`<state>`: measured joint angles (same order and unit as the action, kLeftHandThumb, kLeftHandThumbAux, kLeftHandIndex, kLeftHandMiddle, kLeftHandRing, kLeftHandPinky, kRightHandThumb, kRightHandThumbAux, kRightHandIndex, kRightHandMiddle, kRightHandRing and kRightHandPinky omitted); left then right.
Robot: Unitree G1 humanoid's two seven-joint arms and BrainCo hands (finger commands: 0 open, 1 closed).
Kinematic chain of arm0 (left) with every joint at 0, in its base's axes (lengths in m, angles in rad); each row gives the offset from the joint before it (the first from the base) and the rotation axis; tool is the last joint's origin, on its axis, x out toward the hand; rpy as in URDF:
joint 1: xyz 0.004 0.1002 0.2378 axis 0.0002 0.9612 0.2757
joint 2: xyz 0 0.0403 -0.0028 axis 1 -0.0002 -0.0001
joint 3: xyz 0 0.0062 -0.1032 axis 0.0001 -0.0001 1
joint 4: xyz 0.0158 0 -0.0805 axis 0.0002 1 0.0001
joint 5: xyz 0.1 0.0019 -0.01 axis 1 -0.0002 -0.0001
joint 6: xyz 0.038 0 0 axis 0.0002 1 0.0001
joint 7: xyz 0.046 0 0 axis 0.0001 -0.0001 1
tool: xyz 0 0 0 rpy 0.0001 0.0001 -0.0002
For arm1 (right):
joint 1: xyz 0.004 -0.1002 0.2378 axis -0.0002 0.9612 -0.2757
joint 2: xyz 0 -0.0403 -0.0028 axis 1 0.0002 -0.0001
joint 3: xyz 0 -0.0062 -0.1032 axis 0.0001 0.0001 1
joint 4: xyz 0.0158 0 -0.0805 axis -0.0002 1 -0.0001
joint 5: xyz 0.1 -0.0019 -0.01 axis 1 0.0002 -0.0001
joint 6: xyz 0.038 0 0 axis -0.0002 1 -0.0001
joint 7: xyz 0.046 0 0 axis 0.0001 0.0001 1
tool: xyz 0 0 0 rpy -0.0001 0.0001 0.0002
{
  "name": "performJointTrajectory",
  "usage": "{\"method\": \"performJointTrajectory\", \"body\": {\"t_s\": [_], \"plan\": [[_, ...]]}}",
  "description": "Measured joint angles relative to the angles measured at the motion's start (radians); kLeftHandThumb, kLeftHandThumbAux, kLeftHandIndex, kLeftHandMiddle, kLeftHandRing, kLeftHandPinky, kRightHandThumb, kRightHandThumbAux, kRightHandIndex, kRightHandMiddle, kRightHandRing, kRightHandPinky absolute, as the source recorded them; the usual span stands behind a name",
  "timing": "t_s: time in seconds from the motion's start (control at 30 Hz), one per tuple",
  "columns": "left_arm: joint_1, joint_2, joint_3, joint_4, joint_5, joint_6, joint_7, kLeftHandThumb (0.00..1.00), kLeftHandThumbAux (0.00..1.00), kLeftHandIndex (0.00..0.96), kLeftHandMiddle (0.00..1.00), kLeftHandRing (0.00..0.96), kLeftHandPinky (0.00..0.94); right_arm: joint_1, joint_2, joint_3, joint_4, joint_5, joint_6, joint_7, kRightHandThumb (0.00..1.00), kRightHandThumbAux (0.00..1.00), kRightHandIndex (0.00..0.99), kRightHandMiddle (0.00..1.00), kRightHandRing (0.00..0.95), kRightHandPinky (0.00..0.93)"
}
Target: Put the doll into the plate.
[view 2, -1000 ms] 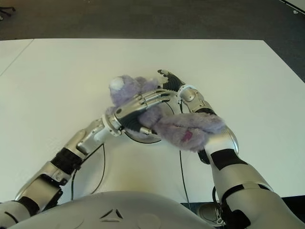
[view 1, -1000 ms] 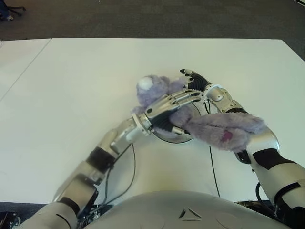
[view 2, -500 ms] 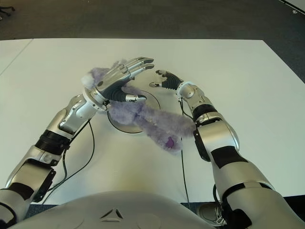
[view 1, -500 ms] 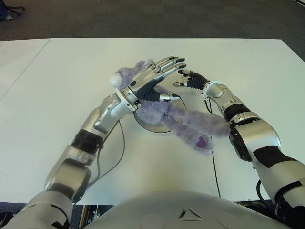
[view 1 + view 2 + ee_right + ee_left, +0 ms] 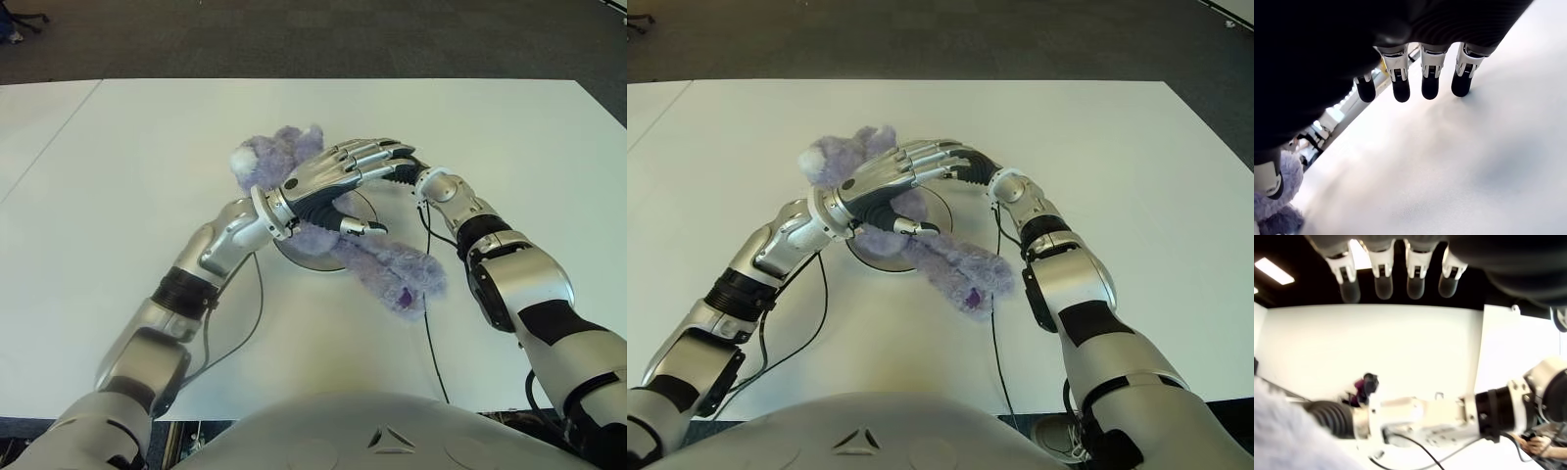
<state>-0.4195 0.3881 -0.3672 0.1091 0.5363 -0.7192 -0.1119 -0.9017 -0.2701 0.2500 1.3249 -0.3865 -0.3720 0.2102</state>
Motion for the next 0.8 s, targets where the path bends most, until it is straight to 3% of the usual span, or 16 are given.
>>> {"method": "performJointTrajectory", "body": {"t_s": [0.23,0.53,0.7,0.8], "plan": [[-0.001,0.009,-0.001,-0.011,-0.071,0.000,-0.079,0.235,0.112,0.000,0.000,0.000,0.000,0.005,0.002,0.001,0.000,-0.001,-0.006,-0.015,0.186,0.482,0.000,0.005,0.000,0.000],[-0.001,0.015,0.006,-0.029,-0.137,0.027,-0.158,0.177,0.144,0.000,0.000,0.000,0.000,0.007,0.003,0.005,0.000,-0.002,-0.009,-0.022,0.155,0.462,0.000,0.000,0.000,0.000],[-0.007,0.018,0.042,-0.020,-0.208,0.048,-0.186,0.169,0.153,0.000,0.000,0.000,0.000,0.005,0.003,0.009,0.000,-0.005,-0.007,-0.022,0.149,0.452,0.000,0.000,0.000,0.000],[-0.045,0.039,0.080,0.033,-0.274,0.047,-0.214,0.172,0.168,0.000,0.000,0.000,0.000,0.001,0.004,0.015,0.001,-0.012,-0.002,-0.022,0.145,0.447,0.000,0.000,0.000,0.000]]}}
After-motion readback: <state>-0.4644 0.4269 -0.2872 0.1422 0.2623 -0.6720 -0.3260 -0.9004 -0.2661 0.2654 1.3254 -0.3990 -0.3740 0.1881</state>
